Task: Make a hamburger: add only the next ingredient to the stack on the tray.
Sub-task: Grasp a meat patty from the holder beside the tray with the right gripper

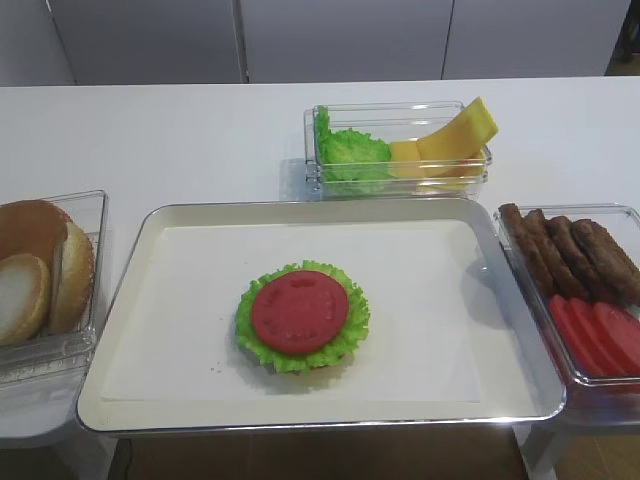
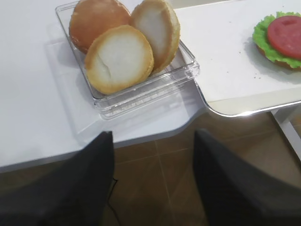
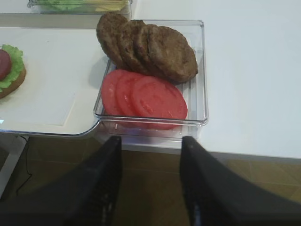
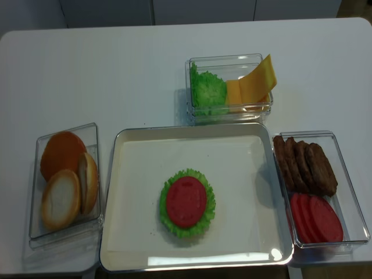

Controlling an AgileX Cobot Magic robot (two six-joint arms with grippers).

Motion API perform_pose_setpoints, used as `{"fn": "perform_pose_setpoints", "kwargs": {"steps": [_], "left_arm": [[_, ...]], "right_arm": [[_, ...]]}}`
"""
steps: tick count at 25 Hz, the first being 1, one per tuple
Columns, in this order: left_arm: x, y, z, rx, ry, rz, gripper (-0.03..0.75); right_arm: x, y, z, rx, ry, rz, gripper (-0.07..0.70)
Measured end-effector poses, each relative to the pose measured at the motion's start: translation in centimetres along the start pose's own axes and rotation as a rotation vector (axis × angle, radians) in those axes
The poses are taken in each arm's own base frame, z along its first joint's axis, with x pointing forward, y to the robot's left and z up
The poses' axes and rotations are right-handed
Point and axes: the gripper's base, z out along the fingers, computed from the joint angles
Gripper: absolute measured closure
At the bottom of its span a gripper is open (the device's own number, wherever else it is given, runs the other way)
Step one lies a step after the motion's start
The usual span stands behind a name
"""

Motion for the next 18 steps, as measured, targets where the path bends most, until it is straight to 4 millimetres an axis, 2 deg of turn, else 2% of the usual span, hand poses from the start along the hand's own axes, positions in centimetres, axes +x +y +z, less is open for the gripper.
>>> {"fn": "perform_pose_setpoints", "kwargs": {"steps": [18], "left_arm": [[0.00, 0.00, 0.00, 0.000, 0.000, 0.000, 0.314]], "right_arm": [[0.00, 0.00, 0.00, 0.000, 0.000, 0.000, 0.308]]}}
